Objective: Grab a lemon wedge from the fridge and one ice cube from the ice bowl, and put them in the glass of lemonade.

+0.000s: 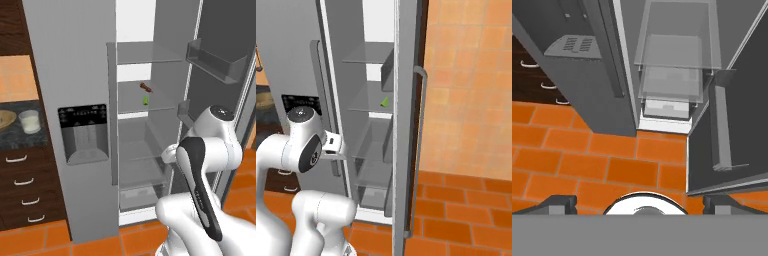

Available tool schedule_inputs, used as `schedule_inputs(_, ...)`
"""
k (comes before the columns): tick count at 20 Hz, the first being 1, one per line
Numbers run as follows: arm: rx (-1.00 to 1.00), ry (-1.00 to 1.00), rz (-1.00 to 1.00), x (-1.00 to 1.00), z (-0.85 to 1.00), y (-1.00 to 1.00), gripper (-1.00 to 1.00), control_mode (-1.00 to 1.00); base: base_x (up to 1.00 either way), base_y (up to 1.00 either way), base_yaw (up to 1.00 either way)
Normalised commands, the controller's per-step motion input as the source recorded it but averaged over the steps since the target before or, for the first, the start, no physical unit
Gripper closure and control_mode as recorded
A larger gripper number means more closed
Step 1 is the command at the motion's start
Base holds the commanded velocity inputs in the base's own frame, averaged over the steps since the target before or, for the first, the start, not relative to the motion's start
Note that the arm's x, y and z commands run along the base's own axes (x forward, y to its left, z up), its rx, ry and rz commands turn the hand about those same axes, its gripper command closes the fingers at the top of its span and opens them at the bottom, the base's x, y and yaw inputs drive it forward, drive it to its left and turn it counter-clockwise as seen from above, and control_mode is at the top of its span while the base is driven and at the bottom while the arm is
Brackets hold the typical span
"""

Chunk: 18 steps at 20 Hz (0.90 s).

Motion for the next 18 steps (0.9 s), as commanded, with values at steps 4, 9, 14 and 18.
schedule_inputs(4, 0.00, 0.00, 0.00, 0.00, 0.00, 0.00, -1.00, 1.00, 0.42, -0.04, -0.10)
schedule_inputs(9, 0.00, 0.00, 0.00, 0.00, 0.00, 0.00, -1.00, 1.00, 0.62, 0.00, -0.08)
schedule_inputs(14, 0.00, 0.00, 0.00, 0.00, 0.00, 0.00, -1.00, 1.00, 0.45, -0.09, -0.08)
schedule_inputs(18, 0.00, 0.00, 0.00, 0.00, 0.00, 0.00, -1.00, 1.00, 0.36, -0.24, -0.07)
